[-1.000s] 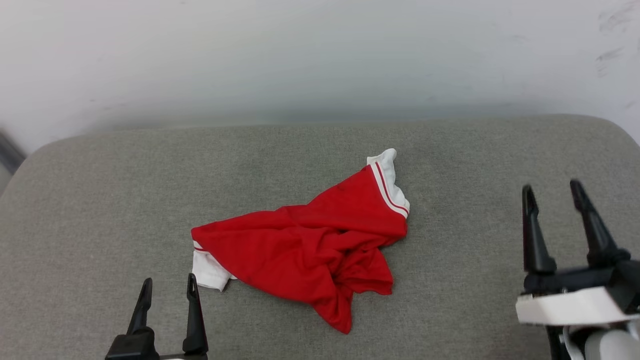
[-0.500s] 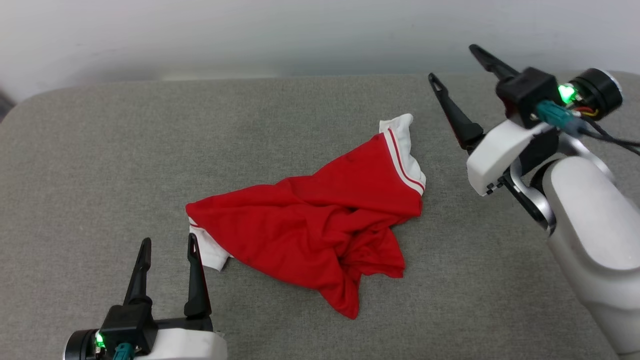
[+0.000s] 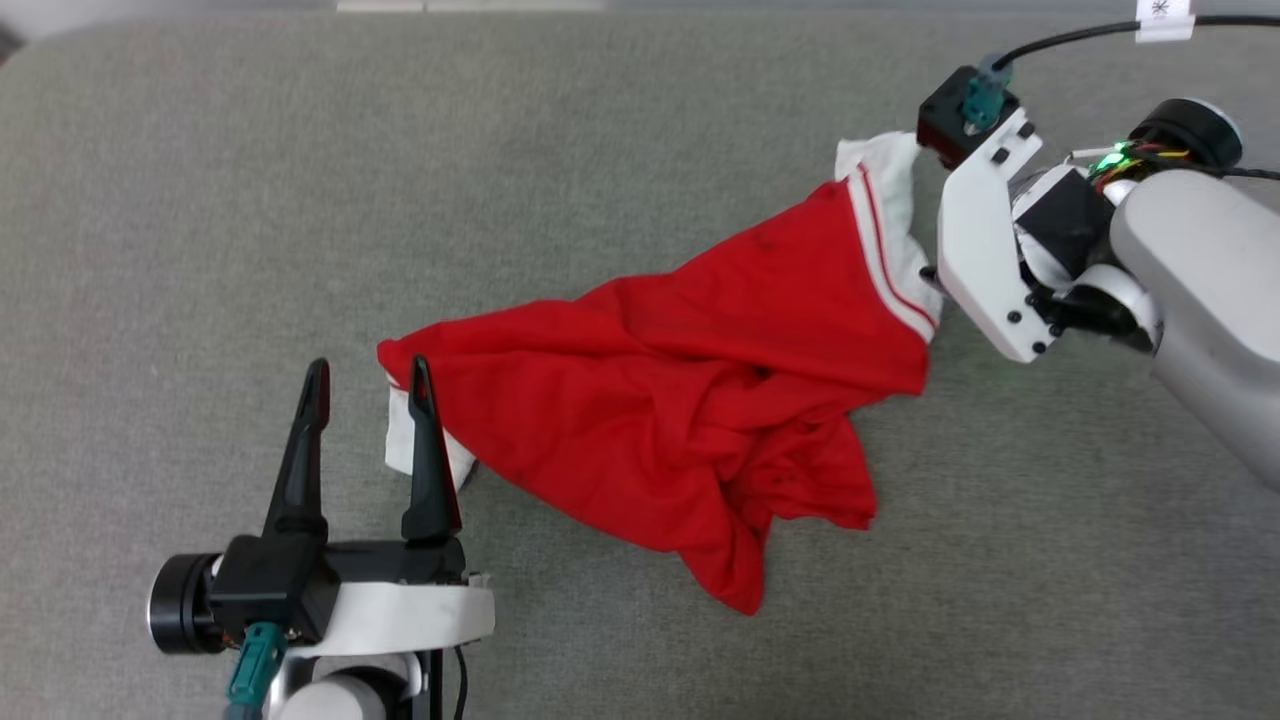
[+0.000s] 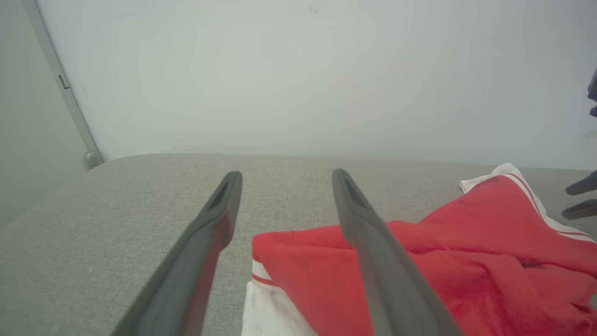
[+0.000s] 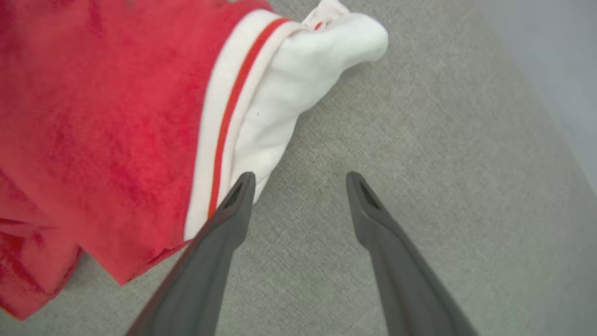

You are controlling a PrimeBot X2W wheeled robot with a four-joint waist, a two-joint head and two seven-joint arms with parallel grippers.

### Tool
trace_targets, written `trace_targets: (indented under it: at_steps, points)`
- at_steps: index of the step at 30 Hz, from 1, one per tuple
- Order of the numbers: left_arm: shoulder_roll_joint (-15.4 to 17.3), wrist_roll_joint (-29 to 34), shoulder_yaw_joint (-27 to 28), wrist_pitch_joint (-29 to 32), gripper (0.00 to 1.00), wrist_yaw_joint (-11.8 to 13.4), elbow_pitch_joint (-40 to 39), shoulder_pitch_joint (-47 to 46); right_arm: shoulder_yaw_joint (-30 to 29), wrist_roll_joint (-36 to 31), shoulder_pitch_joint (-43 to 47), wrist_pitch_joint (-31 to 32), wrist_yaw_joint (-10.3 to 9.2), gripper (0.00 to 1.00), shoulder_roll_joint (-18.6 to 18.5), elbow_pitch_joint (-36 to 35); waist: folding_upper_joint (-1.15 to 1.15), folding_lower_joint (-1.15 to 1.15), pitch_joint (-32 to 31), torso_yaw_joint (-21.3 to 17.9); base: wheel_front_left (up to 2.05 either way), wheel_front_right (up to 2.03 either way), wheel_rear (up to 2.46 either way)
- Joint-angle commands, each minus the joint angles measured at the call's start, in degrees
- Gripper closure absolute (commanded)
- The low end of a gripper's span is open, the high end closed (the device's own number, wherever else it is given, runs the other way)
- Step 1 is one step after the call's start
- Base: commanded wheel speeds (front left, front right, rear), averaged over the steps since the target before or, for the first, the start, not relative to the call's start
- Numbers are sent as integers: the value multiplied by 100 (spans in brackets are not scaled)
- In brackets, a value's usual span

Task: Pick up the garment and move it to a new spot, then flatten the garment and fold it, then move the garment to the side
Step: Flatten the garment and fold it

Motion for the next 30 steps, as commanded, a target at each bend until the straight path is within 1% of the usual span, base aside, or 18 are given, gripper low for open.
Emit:
trace_targets:
  at_steps: [1,5,11,12,13,16,19,22,24,26,27,30]
  points:
    - [-6,-38,-33,-15,0,45,-42,-139,69,134,-94,36,-4,0,74,178,0,-1,317,196,0,0,0]
    - [-7,-87,-119,-15,0,98,-97,-296,345,289,-72,-30,-4,0,236,567,0,-1,554,302,0,0,0]
    - [-7,-96,-144,-15,0,158,-98,-389,856,517,512,-65,6,0,488,887,0,-1,614,351,0,0,0]
    - [-7,-92,-138,-15,0,167,-92,-392,904,545,562,-72,7,30,492,908,0,-1,593,349,0,0,0]
    - [-7,-84,-127,-15,0,169,-84,-385,933,558,588,-98,9,100,493,906,0,-1,564,340,0,0,0]
    - [-7,-55,-84,-15,0,194,-58,-317,930,528,429,-377,3,100,407,897,0,-1,449,281,0,0,0]
    - [-7,-48,-24,-15,0,204,-44,-205,894,540,198,-806,-4,100,285,794,0,-1,267,179,0,0,0]
    - [-7,-33,37,-15,0,222,-51,-81,877,448,-11,-1265,-4,100,79,527,0,-1,38,69,0,0,0]
    - [-7,-19,79,-15,0,224,-45,25,899,425,6,-1555,-4,100,-93,256,0,-1,-126,-2,0,0,0]
    - [-7,1,111,-15,0,214,-44,122,911,360,90,-1795,-4,100,-362,-70,0,-1,-286,-69,0,0,0]
    - [-7,1,111,-15,0,214,-44,122,911,360,90,-1795,-4,100,-362,-70,0,-1,-286,-69,0,0,0]
    - [-7,24,170,-15,0,206,-56,284,922,219,264,-2050,-4,100,-831,-621,0,-1,-503,-182,0,0,0]
